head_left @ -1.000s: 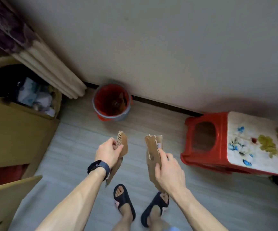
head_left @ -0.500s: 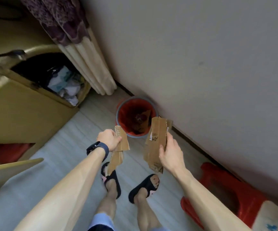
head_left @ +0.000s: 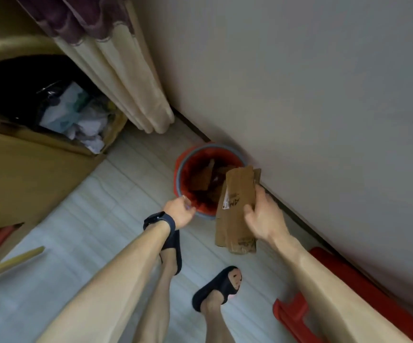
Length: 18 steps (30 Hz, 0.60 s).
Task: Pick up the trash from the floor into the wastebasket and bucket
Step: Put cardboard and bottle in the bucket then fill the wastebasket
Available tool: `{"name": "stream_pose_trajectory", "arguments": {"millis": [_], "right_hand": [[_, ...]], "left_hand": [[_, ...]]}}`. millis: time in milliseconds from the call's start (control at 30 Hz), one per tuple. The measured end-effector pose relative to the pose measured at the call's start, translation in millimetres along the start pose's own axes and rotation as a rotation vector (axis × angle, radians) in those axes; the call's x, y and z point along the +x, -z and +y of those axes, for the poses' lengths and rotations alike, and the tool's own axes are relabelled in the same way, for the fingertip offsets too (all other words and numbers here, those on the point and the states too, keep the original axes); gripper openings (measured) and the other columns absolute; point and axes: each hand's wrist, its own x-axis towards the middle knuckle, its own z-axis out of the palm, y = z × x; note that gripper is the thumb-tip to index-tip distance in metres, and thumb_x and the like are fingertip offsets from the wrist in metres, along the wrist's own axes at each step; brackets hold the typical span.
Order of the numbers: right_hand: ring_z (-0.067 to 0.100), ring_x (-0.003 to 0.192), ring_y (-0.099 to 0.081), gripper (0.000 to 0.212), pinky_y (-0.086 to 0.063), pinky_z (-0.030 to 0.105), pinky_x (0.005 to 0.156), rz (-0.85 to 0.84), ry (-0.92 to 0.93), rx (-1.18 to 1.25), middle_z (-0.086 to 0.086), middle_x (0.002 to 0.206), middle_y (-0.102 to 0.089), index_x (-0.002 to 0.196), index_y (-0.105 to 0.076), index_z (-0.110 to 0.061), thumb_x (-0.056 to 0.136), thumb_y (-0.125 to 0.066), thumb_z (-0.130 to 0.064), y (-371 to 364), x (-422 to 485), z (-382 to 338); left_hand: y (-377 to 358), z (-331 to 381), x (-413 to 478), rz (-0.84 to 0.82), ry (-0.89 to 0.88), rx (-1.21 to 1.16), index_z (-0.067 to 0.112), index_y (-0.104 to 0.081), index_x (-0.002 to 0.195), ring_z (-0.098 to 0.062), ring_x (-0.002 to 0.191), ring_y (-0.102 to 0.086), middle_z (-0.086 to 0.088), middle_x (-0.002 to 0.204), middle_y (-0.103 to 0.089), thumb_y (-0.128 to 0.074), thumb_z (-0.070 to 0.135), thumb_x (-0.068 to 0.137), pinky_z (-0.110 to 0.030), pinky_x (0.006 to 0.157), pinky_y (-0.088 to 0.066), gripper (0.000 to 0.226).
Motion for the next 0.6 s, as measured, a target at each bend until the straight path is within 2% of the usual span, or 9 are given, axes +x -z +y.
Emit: {"name": "stream_pose_trajectory", "arguments": {"millis": [100,233,333,400,467,500,600], "right_hand": [[0.035,0.11,-0.063,0.051,-0.053,0.045,0.091,-0.079,-0.02,0.008,0.012,0.128,-0.061,0.148,-0.031,-0.017,0.1,-0.046,-0.026,-5,37,-11],[0.035,0.115,-0.06,0.053,-0.049,0.037,0.09,-0.196,-0.056,-0.065,0.014,0.134,-0.059,0.149,-0.03,-0.015,0.101,-0.046,-0.03,-18,87,-26],[0.035,0.123,-0.056,0.073,-0.044,0.037,0.101,-0.27,-0.1,-0.067,0.017,0.144,-0.051,0.16,-0.006,-0.017,0.101,-0.049,-0.028,-37,126,-32],[0.031,0.133,-0.049,0.092,-0.038,0.035,0.11,-0.221,-0.166,0.104,0.011,0.152,-0.044,0.16,0.003,-0.023,0.096,-0.062,-0.039,-48,145,-27],[0.024,0.139,-0.044,0.102,-0.033,0.034,0.116,-0.117,-0.25,0.327,0.003,0.155,-0.042,0.16,-0.009,-0.024,0.085,-0.072,-0.051,-61,156,-18],[0.024,0.138,-0.045,0.098,-0.035,0.035,0.115,-0.081,-0.276,0.356,0.002,0.153,-0.045,0.159,-0.018,-0.024,0.083,-0.074,-0.052,-69,157,-13],[0.031,0.129,-0.052,0.072,-0.042,0.037,0.106,-0.093,-0.274,0.156,0.006,0.144,-0.054,0.149,-0.035,-0.026,0.089,-0.066,-0.05,-103,140,7]], "left_hand": [[2,-20,19,0.001,-0.01,0.134,0.019,-0.05,0.132,-0.03,0.112,-0.058,-0.01,0.128,-0.058,-0.05,0.039,0.095,-0.038,0.09,-0.051,0.041],[0,-37,47,0.036,-0.179,0.362,0.017,-0.031,0.149,-0.031,0.134,-0.038,-0.011,0.15,-0.035,-0.051,0.03,0.095,-0.045,0.108,-0.04,0.059],[-5,-45,77,0.1,-0.265,0.484,0.018,-0.011,0.157,-0.028,0.149,-0.014,-0.009,0.163,-0.009,-0.056,0.024,0.092,-0.05,0.12,-0.02,0.08],[-12,-47,93,0.111,-0.286,0.556,0.018,-0.001,0.158,-0.026,0.152,-0.001,-0.006,0.165,0.009,-0.056,0.02,0.092,-0.052,0.122,-0.011,0.086],[-20,-51,106,0.113,-0.295,0.618,0.017,0.004,0.157,-0.024,0.152,0.008,-0.006,0.162,0.024,-0.055,0.017,0.091,-0.051,0.122,-0.006,0.088],[-24,-54,110,0.126,-0.302,0.64,0.016,0.004,0.157,-0.024,0.151,0.012,-0.006,0.16,0.03,-0.055,0.016,0.09,-0.051,0.122,-0.004,0.089],[-34,-66,116,0.148,-0.31,0.677,0.013,0.003,0.157,-0.023,0.149,0.02,-0.007,0.153,0.043,-0.053,0.013,0.089,-0.049,0.121,-0.001,0.089]]}}
